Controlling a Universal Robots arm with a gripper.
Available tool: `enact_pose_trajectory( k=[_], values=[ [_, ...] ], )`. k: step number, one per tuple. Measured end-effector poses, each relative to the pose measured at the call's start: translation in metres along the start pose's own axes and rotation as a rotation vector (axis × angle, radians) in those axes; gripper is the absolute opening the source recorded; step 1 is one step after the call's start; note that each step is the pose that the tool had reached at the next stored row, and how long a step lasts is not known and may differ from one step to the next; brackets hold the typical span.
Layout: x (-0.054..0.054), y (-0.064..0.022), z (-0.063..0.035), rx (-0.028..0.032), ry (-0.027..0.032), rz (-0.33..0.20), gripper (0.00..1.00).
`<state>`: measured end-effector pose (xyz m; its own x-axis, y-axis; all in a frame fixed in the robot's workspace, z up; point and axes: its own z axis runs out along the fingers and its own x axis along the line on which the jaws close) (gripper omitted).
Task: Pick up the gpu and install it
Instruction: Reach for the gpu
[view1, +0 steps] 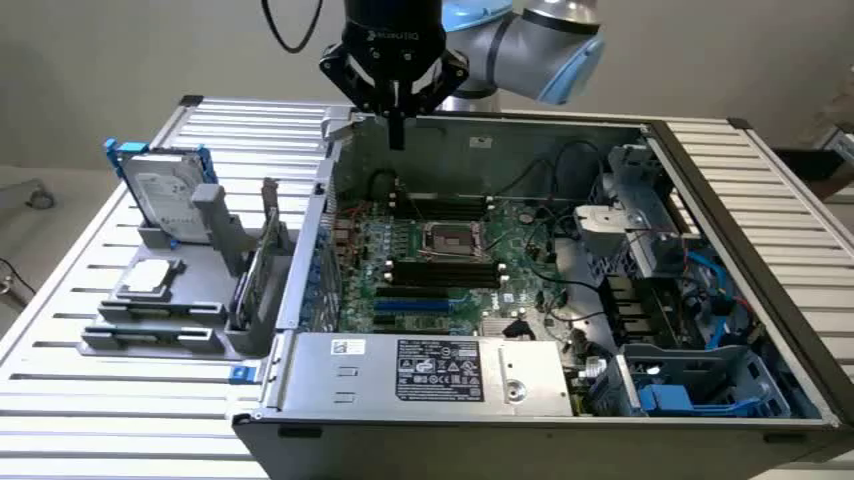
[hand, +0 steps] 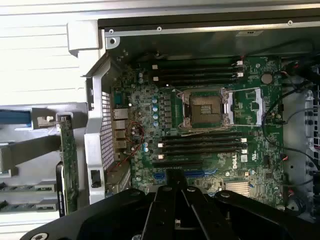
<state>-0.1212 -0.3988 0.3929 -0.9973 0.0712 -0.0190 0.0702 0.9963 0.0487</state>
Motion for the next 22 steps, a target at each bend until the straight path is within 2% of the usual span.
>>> enact_pose_trajectory(
  k=[9, 17, 22],
  values=[
    [0.001, 0.0002, -0.0048, -0.0002, 0.0000, 0.000, 0.11],
    [0.029, 0.0011, -0.0042, 0.0000, 0.0019, -0.001, 0.11],
    [0.048, 0.0008, -0.0016, 0.0012, 0.0058, -0.003, 0.11]
  ],
)
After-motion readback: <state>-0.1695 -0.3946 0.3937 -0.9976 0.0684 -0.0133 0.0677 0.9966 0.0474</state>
